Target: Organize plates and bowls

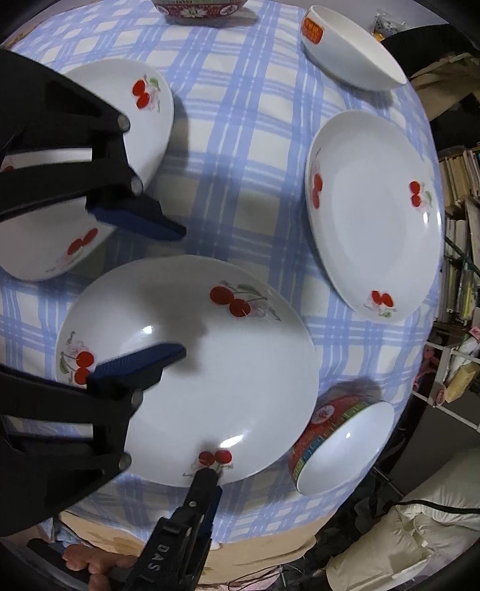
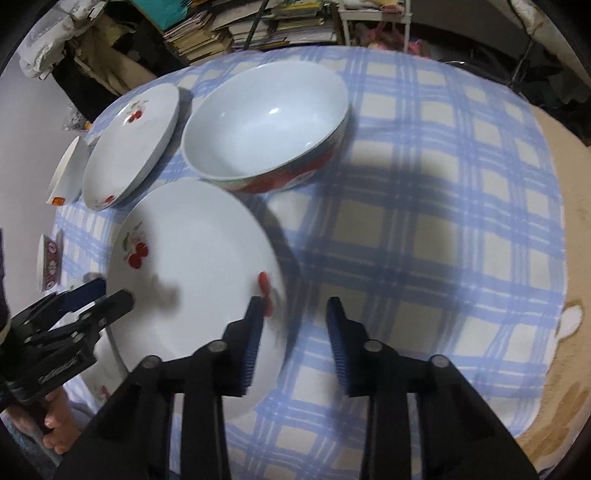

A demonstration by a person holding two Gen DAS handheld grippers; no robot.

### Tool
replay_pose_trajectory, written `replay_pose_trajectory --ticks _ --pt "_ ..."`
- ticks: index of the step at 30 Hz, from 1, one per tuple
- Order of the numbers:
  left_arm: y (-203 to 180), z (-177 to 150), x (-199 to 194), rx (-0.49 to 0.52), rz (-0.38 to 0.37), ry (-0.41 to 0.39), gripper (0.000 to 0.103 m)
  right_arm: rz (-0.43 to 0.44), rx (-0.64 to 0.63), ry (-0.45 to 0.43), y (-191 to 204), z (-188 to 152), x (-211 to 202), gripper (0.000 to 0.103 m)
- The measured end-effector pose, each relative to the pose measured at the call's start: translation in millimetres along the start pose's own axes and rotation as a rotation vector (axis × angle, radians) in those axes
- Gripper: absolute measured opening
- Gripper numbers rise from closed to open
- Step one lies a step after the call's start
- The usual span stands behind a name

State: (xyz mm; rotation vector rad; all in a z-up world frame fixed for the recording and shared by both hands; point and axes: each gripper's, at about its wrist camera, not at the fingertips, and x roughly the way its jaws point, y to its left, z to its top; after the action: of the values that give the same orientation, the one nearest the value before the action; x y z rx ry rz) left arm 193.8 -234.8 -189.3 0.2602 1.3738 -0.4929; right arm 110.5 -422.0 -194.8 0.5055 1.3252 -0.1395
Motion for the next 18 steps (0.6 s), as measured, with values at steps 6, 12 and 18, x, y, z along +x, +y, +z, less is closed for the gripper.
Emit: replay_pose_trajectory --ticks 6,12,18 --pt "2.9 2.2 10.7 -0.025 0.011 0.019 0.03 0.045 0.001 0.044 3.3 -1.1 10.4 0.011" --pt "15.7 2.6 15.6 -0.123 -0.004 0.001 0.02 0.05 0.019 0.038 4.6 1.3 11.7 0.012" --pt "21.1 -2.9 11.9 -0.105 -0.03 -0.01 0.02 0.037 -0.017 0.013 8.7 -0.9 6.6 0.012"
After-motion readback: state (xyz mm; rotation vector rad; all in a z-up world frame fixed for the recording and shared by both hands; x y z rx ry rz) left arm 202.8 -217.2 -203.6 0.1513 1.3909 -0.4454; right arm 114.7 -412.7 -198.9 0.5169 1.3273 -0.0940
